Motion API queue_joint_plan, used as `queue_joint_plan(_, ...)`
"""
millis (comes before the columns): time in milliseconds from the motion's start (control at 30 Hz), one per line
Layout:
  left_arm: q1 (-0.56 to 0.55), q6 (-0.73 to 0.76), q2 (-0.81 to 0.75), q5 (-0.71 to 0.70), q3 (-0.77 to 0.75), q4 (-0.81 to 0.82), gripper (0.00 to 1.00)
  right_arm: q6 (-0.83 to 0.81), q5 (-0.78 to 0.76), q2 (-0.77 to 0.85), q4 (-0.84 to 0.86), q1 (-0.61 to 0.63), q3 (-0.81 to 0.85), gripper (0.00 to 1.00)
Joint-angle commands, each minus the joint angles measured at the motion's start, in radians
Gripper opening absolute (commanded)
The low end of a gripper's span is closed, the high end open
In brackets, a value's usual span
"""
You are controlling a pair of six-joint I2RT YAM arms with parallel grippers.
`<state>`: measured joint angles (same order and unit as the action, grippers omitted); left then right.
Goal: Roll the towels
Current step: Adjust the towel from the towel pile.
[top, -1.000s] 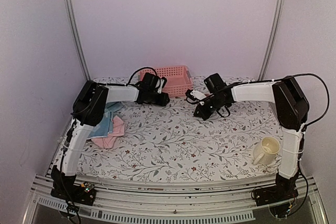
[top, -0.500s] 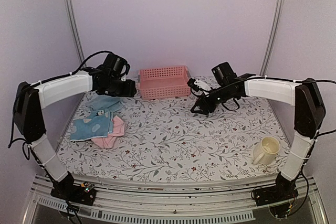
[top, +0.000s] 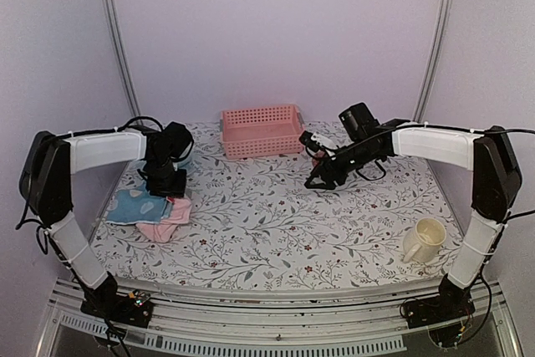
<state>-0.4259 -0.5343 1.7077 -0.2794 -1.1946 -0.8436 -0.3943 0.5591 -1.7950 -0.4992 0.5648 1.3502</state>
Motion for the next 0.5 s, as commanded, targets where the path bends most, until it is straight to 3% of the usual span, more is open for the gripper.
queue_joint_plan(0, 0.015, -0.019, 0.020, -0.049, -0.002, -0.075, 0.44, -0.006, 0.053, -0.020, -0.016, 0.001, -0.005, 0.57)
queue_joint_plan(100, 0.017, -0.012, -0.003, -0.094, -0.024, -0.074, 0.36, -0.005, 0.063, -0.027, -0.015, 0.001, -0.005, 0.57)
queue_joint_plan(300, 0.034, 0.041, -0.053, -0.169, -0.150, -0.066, 0.07, -0.002, 0.074, -0.047, -0.019, 0.009, 0.010, 0.56)
queue_joint_plan(467, 0.043, 0.094, -0.093, -0.263, -0.277, -0.060, 0.00, -0.001, 0.074, -0.057, -0.022, 0.019, 0.026, 0.55)
